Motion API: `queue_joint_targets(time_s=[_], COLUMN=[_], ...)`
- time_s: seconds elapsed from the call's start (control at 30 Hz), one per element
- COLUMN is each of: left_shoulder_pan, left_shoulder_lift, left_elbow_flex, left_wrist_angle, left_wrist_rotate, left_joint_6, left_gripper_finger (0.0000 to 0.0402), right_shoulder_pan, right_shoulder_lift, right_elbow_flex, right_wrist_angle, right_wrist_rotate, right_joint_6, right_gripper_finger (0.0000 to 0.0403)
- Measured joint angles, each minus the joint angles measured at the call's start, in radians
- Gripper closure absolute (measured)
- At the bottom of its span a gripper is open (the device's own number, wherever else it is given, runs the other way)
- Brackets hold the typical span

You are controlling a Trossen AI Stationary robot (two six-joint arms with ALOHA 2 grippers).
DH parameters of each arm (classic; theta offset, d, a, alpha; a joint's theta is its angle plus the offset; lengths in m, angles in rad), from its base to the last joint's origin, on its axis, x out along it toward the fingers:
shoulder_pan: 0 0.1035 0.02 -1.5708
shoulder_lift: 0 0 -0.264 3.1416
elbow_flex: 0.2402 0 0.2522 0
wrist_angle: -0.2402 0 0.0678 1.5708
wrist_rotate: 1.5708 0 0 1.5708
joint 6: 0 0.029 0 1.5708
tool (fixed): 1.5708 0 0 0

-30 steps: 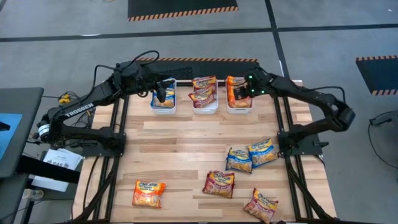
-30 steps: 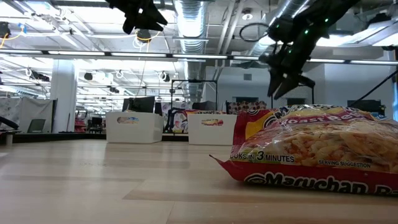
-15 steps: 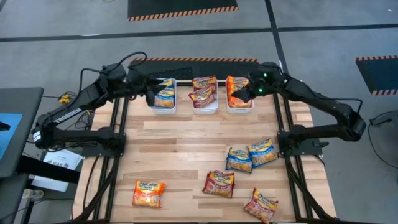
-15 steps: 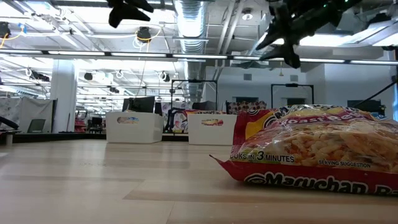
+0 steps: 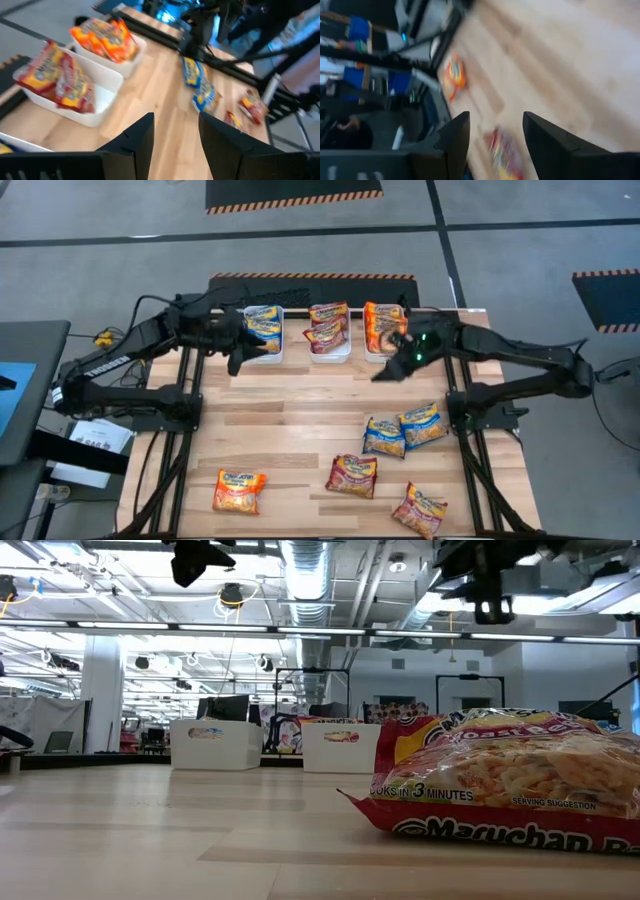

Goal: Sort Maruchan noodles
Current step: Put the red noodle pack into the middle white bin

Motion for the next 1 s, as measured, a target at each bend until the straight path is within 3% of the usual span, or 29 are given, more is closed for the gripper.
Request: queue_joint_targets(time_s=[0.4, 0.57, 1.0], left_shoulder_pan=[-0.096, -0.115, -0.165], left_shoulder_lift=[0.000, 0.000, 0.000], left_elbow_flex=[0.000, 0.000, 0.000], left_wrist_angle=[-0.056, -0.090, -0.130], left_wrist_rotate=[0.006, 0.006, 0.004], left_joint_6=[0.046, 0.067, 0.057], left_gripper_finger=[0.0259, 0.0259, 0.0259], right_shoulder_pan=[0.427, 0.590, 0.948], right_shoulder_lift=[0.024, 0.024, 0.143], right_elbow_flex=[0.000, 0.000, 0.000], right_wrist_angle=[-0.306, -0.429, -0.400], right_wrist_rotate=[0.159, 0.179, 0.181], right_joint_6=[0.377, 0.569, 0.888], right_gripper_finger=[0.0212, 0.0212, 0.0181])
